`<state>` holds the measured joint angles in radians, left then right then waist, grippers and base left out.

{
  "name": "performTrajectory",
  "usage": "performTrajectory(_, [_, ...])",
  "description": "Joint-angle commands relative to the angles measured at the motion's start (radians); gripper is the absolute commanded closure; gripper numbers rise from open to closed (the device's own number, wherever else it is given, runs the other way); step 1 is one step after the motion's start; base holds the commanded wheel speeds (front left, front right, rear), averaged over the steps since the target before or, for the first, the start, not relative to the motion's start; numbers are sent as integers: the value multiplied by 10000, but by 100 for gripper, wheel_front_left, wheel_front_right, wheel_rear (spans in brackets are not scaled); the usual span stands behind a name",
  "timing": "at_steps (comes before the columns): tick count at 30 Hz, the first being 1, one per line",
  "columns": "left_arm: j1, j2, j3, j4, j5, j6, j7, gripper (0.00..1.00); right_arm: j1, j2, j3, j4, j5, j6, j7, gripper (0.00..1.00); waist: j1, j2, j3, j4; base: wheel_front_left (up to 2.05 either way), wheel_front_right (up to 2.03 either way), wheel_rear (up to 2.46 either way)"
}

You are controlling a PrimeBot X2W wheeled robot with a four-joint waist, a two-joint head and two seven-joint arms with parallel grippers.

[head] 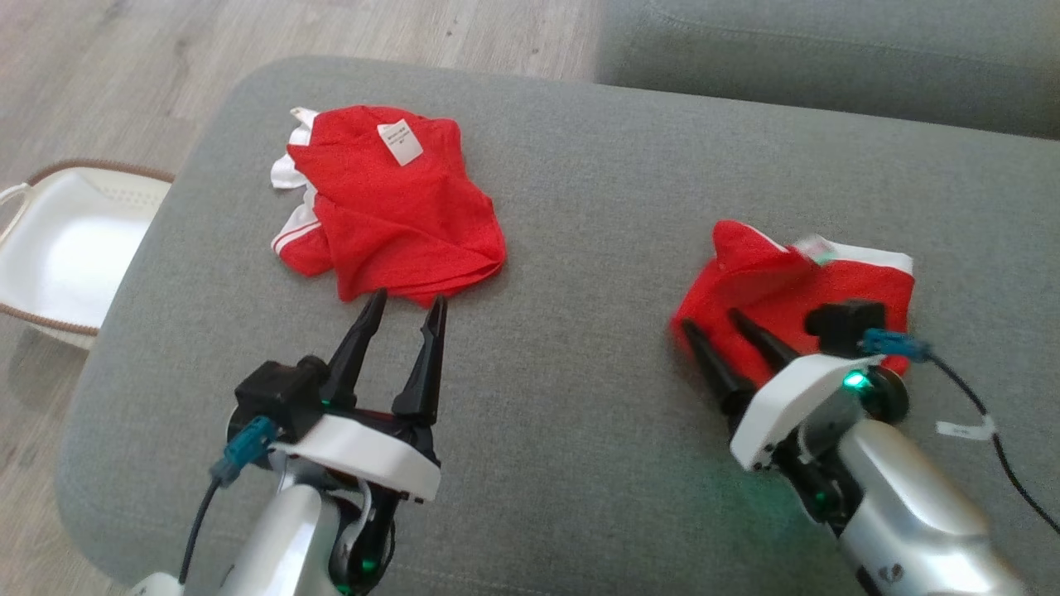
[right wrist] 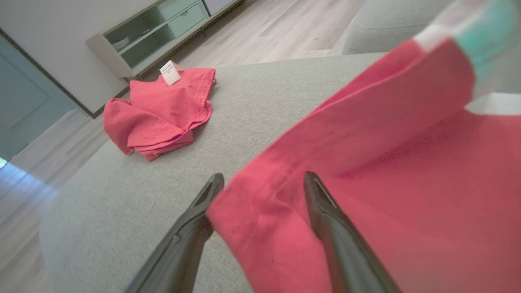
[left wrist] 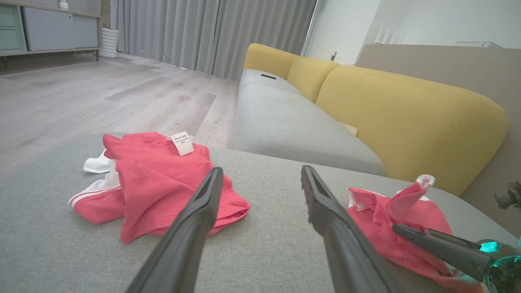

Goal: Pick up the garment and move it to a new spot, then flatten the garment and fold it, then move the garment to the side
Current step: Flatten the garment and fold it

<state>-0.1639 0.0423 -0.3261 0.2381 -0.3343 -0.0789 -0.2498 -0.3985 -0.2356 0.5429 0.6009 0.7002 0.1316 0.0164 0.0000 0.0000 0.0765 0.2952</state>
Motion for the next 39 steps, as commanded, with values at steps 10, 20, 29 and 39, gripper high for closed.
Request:
performTrajectory(10, [-179,79,514,-212,82,40,-120,0,-566,-191,2194,113,474,-9,593,0,0,0,-343,-435,0,0,0])
performTrajectory(20, [-188,79,873,-509,177,-7,-120,0,-722,-757,977,-385,644,-9,-1145,0,0,0,-515,-1255,0,0,0])
performTrajectory(29, [185,79,1291,-1135,183,95,-120,0,187,-728,-1929,-792,-1515,-9,-2688,0,0,0,-648,-2043,0,0,0])
performTrajectory(39, [968,79,1728,-1527,505,337,-120,0,2145,822,-4604,-2848,-3578,-9,-2778,0,0,0,-735,-2554,0,0,0])
